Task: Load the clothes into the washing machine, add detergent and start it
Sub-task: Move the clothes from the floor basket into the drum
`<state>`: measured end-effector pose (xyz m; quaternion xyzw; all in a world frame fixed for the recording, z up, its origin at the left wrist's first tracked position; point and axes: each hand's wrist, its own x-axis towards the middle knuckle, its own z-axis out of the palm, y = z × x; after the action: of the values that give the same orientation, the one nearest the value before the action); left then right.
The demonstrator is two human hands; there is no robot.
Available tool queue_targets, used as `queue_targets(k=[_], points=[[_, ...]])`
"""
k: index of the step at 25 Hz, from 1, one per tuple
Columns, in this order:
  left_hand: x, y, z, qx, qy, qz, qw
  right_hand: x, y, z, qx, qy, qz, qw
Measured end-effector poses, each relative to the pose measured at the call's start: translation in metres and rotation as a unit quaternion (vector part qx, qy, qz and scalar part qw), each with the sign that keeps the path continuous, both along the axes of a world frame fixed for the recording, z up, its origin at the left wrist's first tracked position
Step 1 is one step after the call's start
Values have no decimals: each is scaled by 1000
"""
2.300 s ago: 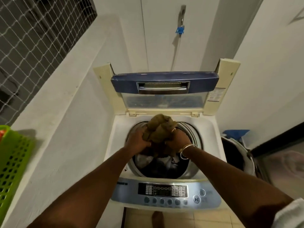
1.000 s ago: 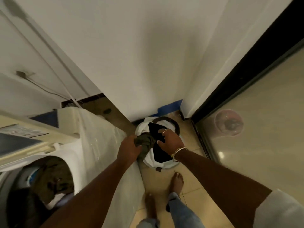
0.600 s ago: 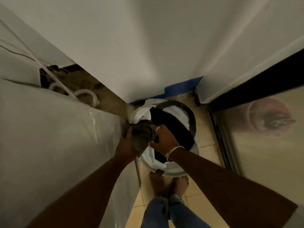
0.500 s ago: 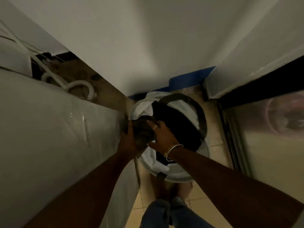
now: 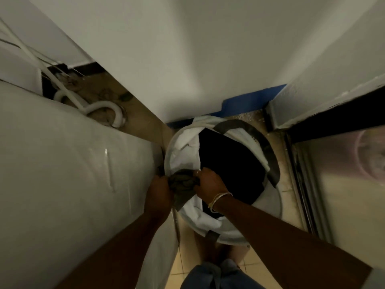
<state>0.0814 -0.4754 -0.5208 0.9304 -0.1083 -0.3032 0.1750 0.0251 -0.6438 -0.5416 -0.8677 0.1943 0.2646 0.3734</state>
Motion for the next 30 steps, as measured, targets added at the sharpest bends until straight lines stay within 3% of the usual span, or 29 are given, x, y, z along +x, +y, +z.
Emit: queue_targets(k=[5, 8, 14, 19, 20, 22, 25, 27, 30], points=[[-9, -20, 153, -46, 24, -30, 998, -19, -21, 140, 24, -36, -55, 998], [-12, -33, 277, -159, 90, 29, 983, -23, -28, 247, 29, -79, -75, 994], [-6, -36, 450, -206, -53, 29, 977, -39, -24, 426, 70, -218, -114, 967], [-14, -21, 545, -292, -83, 88, 949, -79, 10, 472, 91, -91, -205, 970], [-21, -18, 563, -311, -90, 99, 941, -86, 22, 473, 168, -44, -272, 946], [-38, -8, 598, -353, -91, 127, 923, -97, 45, 484, 379, 30, -427, 820], [-61, 12, 641, -442, -44, 175, 879, -80, 47, 462, 483, -90, -548, 677], [-78, 34, 668, -494, -23, 201, 845, -64, 60, 488, 528, -135, -586, 600], [-95, 76, 703, -537, -21, 242, 808, -73, 95, 573, 573, -215, -551, 567]])
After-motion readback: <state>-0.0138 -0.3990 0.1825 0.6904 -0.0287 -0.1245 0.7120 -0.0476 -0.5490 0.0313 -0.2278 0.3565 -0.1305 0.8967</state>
